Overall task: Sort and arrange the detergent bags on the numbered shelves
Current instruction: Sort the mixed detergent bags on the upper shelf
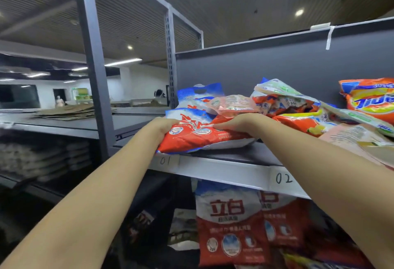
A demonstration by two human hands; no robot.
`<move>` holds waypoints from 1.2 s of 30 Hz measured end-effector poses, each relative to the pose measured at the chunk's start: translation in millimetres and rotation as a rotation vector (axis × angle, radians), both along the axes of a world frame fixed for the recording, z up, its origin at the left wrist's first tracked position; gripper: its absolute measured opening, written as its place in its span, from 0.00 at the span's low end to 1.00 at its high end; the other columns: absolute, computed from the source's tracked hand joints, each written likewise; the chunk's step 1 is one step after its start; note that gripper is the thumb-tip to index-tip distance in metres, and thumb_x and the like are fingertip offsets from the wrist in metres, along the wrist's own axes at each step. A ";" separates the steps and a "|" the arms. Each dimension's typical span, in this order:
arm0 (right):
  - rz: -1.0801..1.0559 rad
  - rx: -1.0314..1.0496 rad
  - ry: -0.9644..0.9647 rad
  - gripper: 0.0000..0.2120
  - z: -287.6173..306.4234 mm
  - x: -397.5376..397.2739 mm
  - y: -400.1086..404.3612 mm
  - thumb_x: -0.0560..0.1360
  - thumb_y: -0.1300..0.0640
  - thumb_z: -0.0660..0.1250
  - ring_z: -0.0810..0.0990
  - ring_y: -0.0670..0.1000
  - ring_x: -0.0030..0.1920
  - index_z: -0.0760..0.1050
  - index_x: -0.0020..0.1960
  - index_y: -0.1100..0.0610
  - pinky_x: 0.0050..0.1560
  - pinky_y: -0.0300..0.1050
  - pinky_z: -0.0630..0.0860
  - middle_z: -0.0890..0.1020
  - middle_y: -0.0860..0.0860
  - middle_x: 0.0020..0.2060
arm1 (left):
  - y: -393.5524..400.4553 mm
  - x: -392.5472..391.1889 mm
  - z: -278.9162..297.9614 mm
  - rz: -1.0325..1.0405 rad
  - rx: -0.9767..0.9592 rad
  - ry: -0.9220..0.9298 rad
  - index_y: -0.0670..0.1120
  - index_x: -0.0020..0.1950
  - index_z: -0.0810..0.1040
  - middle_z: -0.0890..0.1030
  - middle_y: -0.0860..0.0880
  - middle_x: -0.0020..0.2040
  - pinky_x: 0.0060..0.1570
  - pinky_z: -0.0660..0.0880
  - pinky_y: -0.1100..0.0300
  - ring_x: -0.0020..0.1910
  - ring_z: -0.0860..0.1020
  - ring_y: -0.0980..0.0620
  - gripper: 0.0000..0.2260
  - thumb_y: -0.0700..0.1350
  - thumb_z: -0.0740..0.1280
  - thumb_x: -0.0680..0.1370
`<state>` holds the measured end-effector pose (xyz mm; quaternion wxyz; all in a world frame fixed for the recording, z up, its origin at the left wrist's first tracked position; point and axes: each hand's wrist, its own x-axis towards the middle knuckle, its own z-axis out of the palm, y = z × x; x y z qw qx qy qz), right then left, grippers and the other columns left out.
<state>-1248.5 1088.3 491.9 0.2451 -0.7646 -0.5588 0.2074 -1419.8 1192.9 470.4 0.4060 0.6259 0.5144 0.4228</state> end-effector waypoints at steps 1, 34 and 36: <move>-0.015 0.016 0.113 0.38 -2.2 -2.4 0.4 0.74 0.39 0.64 0.61 0.54 0.73 0.52 0.76 0.52 0.69 0.47 0.60 0.58 0.52 0.75 | 1.7 -6.7 2.8 0.035 0.062 0.055 0.34 0.63 0.74 0.79 0.41 0.57 0.39 0.73 0.60 0.42 0.78 0.43 0.18 0.43 0.67 0.78; -0.512 0.917 0.352 0.16 10.6 404.8 -382.9 0.74 0.60 0.70 0.80 0.41 0.27 0.74 0.60 0.58 0.33 0.37 0.80 0.81 0.52 0.45 | -298.3 486.9 56.1 -0.588 0.468 -0.499 0.50 0.43 0.70 0.78 0.46 0.48 0.56 0.75 0.48 0.51 0.79 0.44 0.06 0.46 0.63 0.79; -0.584 0.909 0.350 0.16 10.1 447.0 -396.2 0.74 0.62 0.69 0.79 0.42 0.26 0.73 0.61 0.61 0.30 0.35 0.78 0.80 0.55 0.46 | -316.7 531.3 56.7 -0.587 0.447 -0.437 0.47 0.48 0.72 0.76 0.46 0.49 0.55 0.75 0.53 0.49 0.77 0.46 0.03 0.45 0.61 0.80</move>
